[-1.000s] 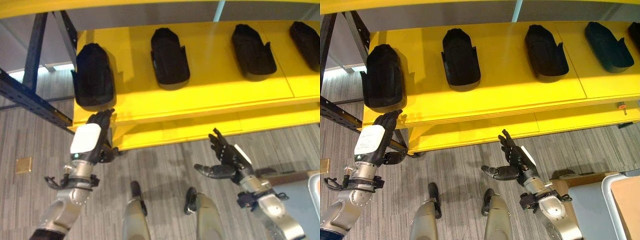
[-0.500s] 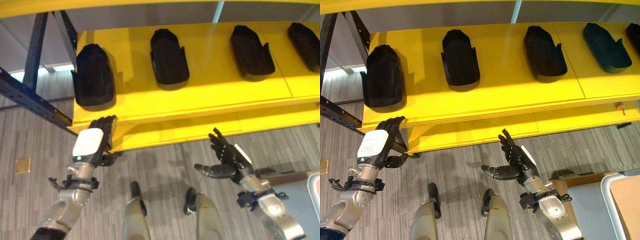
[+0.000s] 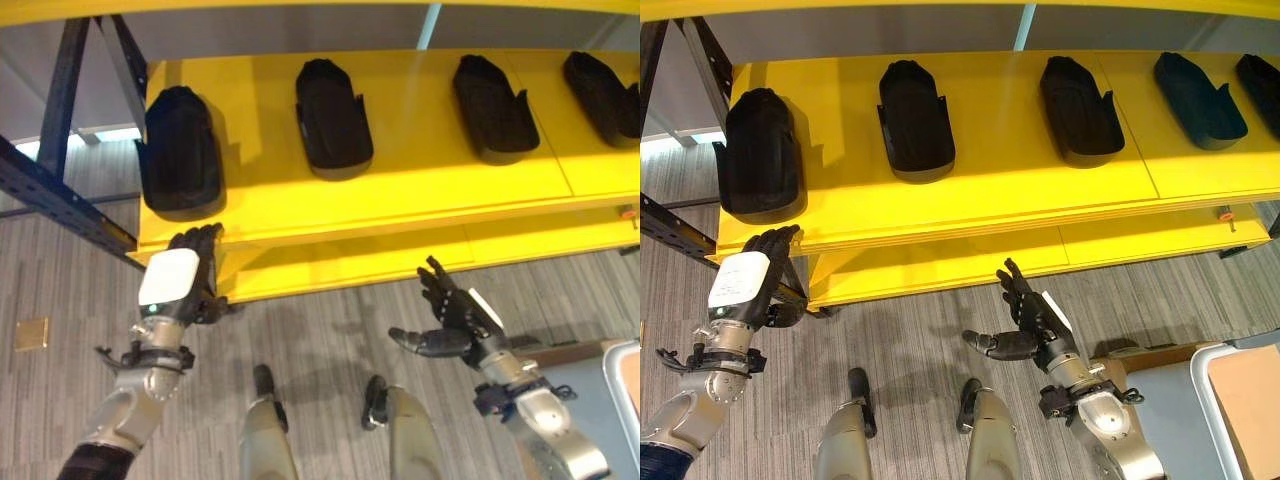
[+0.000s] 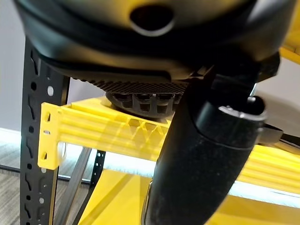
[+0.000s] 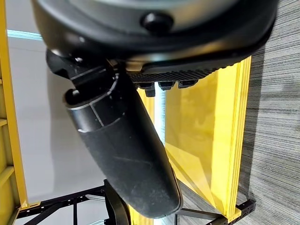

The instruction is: Move parts from the plastic box to the shelf.

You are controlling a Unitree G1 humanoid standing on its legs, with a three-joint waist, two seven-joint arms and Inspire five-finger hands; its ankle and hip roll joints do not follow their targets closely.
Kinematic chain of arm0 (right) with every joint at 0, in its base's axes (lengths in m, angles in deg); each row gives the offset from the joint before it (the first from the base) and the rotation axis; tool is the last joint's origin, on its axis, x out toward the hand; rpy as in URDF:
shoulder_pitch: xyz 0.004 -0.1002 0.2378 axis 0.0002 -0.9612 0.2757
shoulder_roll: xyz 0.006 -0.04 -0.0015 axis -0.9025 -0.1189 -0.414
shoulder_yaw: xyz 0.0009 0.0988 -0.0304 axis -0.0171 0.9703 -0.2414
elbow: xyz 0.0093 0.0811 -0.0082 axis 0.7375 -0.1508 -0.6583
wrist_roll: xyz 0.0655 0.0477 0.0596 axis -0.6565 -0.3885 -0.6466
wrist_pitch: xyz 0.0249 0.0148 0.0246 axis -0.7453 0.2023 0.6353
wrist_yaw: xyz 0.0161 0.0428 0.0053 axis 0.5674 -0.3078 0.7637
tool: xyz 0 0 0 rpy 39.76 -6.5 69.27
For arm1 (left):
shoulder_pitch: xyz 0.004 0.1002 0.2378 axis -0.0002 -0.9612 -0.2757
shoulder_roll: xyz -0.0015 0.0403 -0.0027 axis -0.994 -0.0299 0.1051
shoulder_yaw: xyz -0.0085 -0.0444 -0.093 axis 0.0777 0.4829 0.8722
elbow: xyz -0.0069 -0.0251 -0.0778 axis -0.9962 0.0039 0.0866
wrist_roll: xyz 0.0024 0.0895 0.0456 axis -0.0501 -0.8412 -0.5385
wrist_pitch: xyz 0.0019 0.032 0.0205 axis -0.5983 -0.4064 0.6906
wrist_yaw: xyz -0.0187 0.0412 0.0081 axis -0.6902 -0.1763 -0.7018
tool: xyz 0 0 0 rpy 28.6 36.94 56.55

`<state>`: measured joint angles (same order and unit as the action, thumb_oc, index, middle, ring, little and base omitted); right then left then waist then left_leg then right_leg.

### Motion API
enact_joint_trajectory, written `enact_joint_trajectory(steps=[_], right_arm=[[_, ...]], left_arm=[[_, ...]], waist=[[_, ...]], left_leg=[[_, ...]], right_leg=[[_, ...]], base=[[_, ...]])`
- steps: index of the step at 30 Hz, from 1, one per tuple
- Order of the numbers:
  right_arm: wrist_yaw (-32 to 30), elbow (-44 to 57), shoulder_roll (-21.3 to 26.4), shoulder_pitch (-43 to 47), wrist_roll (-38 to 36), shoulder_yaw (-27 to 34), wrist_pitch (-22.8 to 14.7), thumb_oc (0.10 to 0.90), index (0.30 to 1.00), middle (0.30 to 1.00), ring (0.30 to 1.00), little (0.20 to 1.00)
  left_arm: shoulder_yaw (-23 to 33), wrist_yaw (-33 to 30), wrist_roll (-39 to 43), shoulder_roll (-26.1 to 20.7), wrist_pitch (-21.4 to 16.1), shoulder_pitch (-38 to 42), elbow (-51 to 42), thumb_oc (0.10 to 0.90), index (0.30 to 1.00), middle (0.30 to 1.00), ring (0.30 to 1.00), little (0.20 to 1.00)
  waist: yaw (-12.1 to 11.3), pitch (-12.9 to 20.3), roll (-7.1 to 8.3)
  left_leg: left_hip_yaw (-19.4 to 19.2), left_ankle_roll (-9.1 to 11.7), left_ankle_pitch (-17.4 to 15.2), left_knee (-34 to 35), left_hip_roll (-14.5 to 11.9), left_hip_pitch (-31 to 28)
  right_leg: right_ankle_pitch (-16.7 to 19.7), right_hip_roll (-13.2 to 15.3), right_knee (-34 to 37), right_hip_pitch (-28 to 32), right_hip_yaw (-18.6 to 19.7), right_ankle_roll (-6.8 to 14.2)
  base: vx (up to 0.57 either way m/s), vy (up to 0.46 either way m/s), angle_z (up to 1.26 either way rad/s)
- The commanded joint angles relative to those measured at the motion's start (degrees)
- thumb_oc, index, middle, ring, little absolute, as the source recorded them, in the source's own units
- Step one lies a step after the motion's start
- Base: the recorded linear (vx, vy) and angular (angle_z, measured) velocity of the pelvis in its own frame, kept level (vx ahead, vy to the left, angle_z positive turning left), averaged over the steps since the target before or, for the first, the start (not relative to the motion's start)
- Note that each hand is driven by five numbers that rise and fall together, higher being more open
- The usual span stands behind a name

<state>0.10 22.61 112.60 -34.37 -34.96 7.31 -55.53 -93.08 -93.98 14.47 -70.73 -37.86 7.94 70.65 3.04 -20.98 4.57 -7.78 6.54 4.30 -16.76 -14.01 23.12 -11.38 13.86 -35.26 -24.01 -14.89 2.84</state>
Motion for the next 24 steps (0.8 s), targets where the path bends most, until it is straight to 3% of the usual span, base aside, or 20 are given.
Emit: enact_joint_trajectory(steps=[1, 24], right_arm=[[-0.3, 2.7, -0.3, 3.0, -0.1, 1.9, -6.0, 0.9, 1.0, 1.0, 1.0, 1.0], [0.2, 2.9, 0.3, 3.5, -0.5, 1.1, -6.0, 0.9, 1.0, 1.0, 1.0, 1.0]], left_arm=[[2.7, -5.7, -1.9, -3.1, -0.6, 3.8, -1.6, 0.9, 1.0, 1.0, 1.0, 1.0], [-2.2, -4.6, -0.6, -2.0, 0.9, 7.2, 6.7, 0.9, 1.0, 1.0, 1.0, 1.0]], waist=[[1.3, 4.9, 0.18], [2.1, 4.5, 0.67]], left_leg=[[2.3, 0.5, -3.0, -3.2, -3.2, -1.2], [2.4, 0.3, -3.6, -5.4, -3.3, 0.8]], right_leg=[[15.5, 1.7, 11.7, -1.0, 5.8, 5.6], [15.5, 1.7, 10.5, -2.8, 6.5, 5.4]], base=[[0.0, 0.0, 0.0], [0.0, 0.0, 0.0]])
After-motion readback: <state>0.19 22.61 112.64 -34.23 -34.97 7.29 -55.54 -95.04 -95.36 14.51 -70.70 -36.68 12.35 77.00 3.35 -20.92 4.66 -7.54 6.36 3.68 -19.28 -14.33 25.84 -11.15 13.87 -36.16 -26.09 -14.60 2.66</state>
